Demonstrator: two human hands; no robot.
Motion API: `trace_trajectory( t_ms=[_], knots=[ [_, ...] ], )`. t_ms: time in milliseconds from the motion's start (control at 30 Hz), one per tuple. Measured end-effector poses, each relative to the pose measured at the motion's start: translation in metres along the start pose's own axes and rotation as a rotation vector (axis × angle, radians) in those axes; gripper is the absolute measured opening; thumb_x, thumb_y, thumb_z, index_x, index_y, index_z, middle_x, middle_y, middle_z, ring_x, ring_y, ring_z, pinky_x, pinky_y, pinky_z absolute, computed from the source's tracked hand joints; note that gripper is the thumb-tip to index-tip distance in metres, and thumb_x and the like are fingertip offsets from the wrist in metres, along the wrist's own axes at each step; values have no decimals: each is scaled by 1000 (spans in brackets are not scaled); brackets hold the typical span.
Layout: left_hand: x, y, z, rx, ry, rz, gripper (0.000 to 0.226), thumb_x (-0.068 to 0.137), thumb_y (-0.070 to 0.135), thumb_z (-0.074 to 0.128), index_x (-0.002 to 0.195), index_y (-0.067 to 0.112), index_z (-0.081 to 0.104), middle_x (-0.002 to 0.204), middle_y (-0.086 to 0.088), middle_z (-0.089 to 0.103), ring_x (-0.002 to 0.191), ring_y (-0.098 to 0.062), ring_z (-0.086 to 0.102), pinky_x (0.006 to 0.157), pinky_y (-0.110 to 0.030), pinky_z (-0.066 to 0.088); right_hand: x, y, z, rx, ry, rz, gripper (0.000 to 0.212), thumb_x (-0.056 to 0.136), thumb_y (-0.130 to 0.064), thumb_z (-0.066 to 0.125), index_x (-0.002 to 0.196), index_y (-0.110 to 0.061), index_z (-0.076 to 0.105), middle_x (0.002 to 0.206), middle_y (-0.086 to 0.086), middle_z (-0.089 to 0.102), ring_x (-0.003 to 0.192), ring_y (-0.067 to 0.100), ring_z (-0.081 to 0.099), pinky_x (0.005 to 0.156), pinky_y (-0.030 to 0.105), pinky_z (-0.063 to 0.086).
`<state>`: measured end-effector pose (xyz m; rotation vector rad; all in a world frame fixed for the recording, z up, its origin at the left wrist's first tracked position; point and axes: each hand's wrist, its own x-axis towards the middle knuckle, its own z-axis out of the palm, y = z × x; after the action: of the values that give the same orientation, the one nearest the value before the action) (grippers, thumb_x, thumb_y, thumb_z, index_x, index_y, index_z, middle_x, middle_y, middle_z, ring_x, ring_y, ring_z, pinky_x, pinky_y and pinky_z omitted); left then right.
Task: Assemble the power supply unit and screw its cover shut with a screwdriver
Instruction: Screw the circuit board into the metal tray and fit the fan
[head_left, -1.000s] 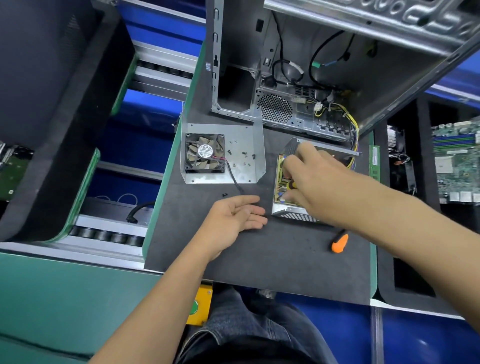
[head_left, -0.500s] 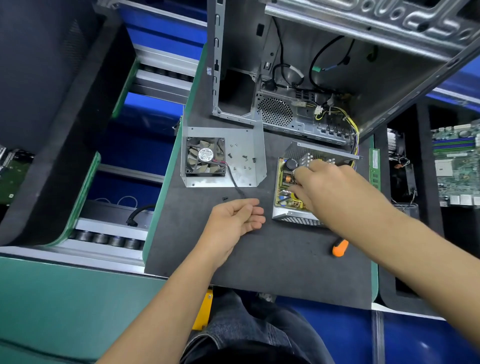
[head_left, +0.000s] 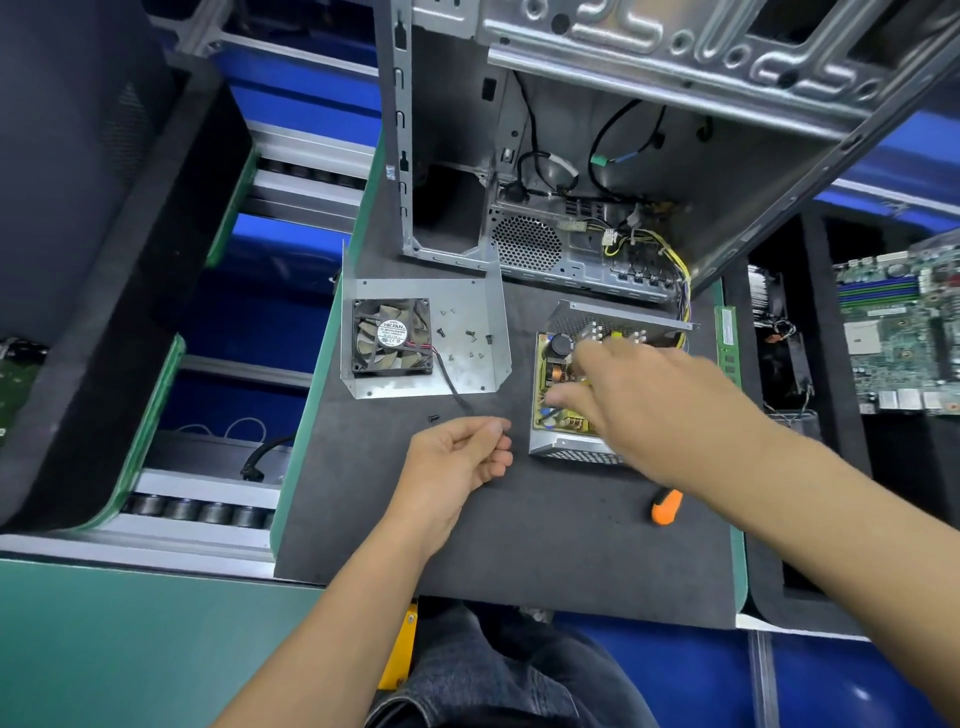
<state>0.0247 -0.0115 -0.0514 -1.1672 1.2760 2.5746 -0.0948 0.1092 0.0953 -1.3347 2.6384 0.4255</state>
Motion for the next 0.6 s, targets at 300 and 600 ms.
trace_trajectory(
  t_ms=[300,600],
  knots=[
    [0,3,2,-68,-19,-13,15,95,-3,62,106,1,71,89,-13,77,79,-20,74,70,-22,58,-1,10,12,36,1,32,35,104,-50,32,112,-20,48,100,1,60,86,32,65,58,35,39],
    [5,-2,3,-93,25,-19,10,93,0,65,101,1,72,88,-14,76,79,-20,73,70,-21,57,0,0,10,-54,-9,41,34,104,-47,33,108,-17,50,91,2,62,82,31,68,55,32,39]
  ],
)
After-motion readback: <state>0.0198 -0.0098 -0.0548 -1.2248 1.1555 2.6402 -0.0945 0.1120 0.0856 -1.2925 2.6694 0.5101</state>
